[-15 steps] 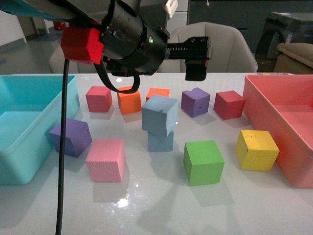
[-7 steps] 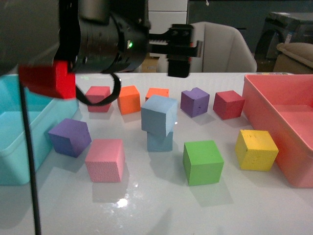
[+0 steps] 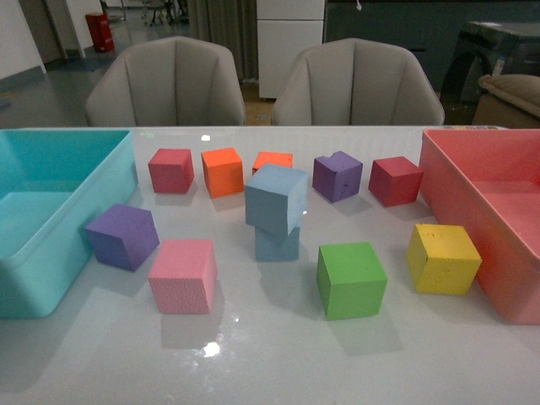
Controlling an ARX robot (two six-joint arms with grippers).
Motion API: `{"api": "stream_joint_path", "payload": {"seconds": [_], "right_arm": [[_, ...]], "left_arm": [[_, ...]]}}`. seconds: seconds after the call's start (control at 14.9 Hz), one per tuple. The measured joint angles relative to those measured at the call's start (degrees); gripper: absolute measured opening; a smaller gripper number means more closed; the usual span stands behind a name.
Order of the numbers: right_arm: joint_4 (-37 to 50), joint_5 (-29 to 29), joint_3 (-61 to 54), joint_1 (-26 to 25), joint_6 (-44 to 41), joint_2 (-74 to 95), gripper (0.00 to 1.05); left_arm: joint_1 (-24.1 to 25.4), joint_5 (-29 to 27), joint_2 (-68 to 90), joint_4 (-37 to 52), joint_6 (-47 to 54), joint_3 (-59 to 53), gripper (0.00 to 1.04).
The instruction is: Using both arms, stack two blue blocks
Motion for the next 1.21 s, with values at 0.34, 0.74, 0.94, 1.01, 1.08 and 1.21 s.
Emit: {"api": "stream_joint_path", "payload": {"seconds": [0.34, 0.74, 0.94, 1.01, 1.08, 1.21], "right_arm": [[0.0, 0.0, 0.0, 0.0, 0.0, 0.0, 0.98], [0.0, 0.0, 0.0, 0.0, 0.0, 0.0, 0.98], [0.02, 0.0, 0.0, 0.0, 0.0, 0.0, 0.98], [0.02, 0.0, 0.0, 0.0, 0.0, 0.0, 0.98], [0.0, 0.0, 0.0, 0.0, 0.0, 0.0, 0.98], [0.0, 0.0, 0.0, 0.0, 0.0, 0.0, 0.98]], "left_arm": [[5.35, 5.4, -13.77, -4.92, 0.02, -8.68, 0.02], [11.56, 11.93, -27.34, -12.83, 0.07, -15.1, 0.02], [11.61, 11.91, -35.74, -20.0, 0.07, -15.12, 0.02], [11.61, 11.91, -38.36, -22.58, 0.07, -15.12, 0.02], [11.61, 11.91, -40.68, -24.57, 0.07, -15.12, 0.02], [11.61, 11.91, -44.81, -28.46, 0.07, -15.12, 0.02]]}}
